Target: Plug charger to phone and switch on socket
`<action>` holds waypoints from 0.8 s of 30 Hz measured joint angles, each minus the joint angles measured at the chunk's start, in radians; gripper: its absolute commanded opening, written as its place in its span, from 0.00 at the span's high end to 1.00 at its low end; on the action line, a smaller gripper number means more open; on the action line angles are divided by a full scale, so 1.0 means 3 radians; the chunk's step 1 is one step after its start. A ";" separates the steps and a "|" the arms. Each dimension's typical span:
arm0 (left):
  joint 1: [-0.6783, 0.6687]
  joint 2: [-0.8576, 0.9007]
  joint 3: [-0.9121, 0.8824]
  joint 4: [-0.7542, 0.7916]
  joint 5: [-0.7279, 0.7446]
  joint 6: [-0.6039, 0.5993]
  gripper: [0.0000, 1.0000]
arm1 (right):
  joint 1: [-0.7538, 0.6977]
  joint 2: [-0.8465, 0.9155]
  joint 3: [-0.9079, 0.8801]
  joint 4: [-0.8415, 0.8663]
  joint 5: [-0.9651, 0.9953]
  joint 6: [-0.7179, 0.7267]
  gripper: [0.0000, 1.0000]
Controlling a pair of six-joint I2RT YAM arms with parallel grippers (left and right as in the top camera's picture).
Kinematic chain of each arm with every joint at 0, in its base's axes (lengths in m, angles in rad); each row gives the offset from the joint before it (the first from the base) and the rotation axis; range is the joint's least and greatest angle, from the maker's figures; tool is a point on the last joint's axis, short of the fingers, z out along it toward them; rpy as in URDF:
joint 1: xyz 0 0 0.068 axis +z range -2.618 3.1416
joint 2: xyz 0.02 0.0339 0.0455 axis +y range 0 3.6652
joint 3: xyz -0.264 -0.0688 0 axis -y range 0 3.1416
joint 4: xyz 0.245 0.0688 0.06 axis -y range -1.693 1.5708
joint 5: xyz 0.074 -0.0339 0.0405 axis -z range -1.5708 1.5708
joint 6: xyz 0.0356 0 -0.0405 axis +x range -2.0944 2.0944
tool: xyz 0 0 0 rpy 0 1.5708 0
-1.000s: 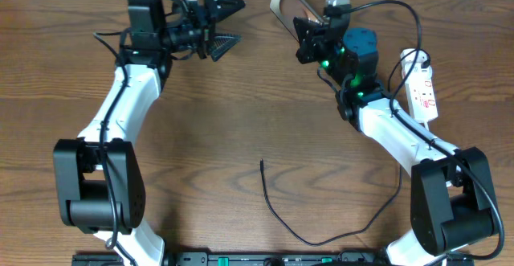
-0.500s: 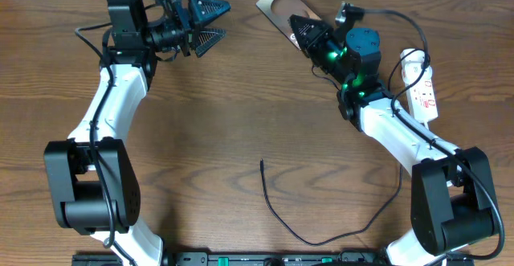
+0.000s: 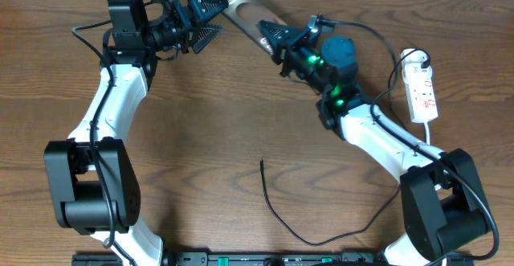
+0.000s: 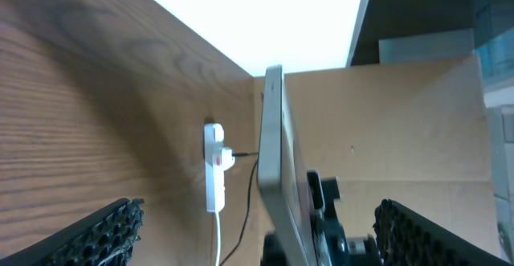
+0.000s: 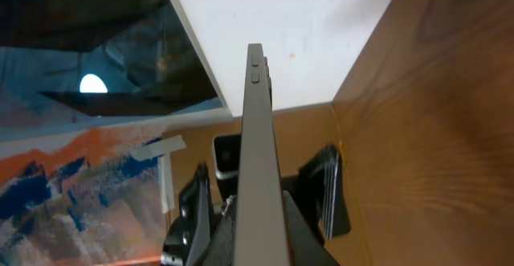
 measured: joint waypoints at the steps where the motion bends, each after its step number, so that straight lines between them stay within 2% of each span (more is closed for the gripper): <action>1: -0.0001 0.0000 0.0000 0.0001 -0.0031 -0.0010 0.06 | 0.0034 0.0000 0.0000 -0.0001 0.0043 0.0015 0.99; 16: -0.0263 0.0000 0.0000 0.0042 -0.0572 -0.0366 0.07 | 0.0318 0.0000 0.0000 -0.0001 0.0495 0.0567 0.99; 24: -0.0291 0.0000 0.0000 0.0043 -0.0805 -0.0591 0.07 | 0.0406 0.0000 0.0000 0.0006 0.0586 0.0696 0.99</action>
